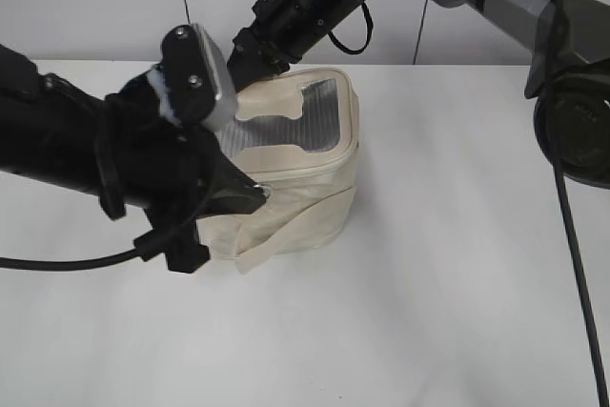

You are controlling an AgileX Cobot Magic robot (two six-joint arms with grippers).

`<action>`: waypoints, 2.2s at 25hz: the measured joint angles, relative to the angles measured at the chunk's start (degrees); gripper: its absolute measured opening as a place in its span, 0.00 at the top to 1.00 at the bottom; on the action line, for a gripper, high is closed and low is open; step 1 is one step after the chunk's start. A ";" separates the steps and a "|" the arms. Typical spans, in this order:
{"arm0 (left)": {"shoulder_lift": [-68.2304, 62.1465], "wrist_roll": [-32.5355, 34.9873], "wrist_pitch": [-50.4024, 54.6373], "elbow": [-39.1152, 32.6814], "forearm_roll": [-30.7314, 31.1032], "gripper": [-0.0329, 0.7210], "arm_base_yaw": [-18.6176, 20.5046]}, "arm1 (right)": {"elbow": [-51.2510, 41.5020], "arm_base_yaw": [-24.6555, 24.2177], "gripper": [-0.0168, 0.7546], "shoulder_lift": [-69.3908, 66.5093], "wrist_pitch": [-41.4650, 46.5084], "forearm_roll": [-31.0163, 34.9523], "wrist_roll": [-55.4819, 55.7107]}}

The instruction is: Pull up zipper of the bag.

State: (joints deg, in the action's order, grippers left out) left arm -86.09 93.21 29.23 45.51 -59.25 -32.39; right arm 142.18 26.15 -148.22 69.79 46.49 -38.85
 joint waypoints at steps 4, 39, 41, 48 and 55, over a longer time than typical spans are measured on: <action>-2.30 1.33 -7.81 0.01 -5.49 0.97 -6.10 | 0.00 0.00 0.92 0.00 0.00 0.00 0.30; -16.07 -22.59 20.55 38.83 2.63 0.57 18.13 | -69.10 -20.11 0.78 40.88 -28.89 17.63 -20.31; -22.75 -23.04 23.78 46.17 2.53 0.54 16.85 | -79.15 -20.05 0.78 44.64 -34.29 25.85 -30.89; -36.05 -24.89 29.99 63.21 12.14 0.50 10.45 | -87.66 -19.94 0.52 43.80 -34.01 41.03 -51.75; -37.85 -25.39 29.81 64.76 15.41 0.50 8.24 | -87.66 -19.94 0.48 43.24 -32.57 43.01 -55.94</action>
State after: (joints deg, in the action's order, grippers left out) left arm -123.94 67.82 59.04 110.27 -43.84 -24.15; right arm 54.52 6.20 -104.98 37.22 89.50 -94.79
